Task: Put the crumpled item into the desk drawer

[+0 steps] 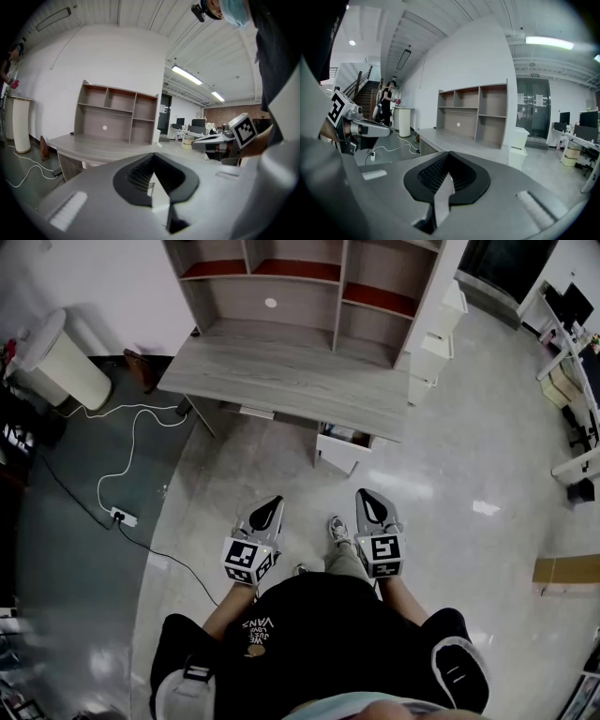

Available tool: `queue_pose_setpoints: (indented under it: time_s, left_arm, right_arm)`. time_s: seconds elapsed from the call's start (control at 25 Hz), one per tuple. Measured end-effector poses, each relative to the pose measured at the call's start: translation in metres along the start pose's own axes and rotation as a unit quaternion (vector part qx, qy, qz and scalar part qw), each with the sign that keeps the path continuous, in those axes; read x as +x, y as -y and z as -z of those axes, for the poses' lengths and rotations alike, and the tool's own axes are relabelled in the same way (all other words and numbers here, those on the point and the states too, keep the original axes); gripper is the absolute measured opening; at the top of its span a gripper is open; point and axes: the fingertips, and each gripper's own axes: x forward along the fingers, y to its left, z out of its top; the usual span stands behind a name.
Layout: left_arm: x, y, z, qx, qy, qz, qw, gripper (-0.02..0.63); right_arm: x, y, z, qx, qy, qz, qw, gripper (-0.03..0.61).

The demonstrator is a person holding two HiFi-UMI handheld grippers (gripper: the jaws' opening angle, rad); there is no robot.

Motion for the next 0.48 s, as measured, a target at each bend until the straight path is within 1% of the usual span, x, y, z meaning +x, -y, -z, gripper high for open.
queue_pose_setpoints:
  time_s: [0.48]
  left_arm:
    - [-0.011,0.007,0.002,-0.011,-0.001,0.005,0.9999,0.052]
  right_arm:
    - [-0.008,-0.005,0.013,0.020,0.005,0.003,1.000,0.002]
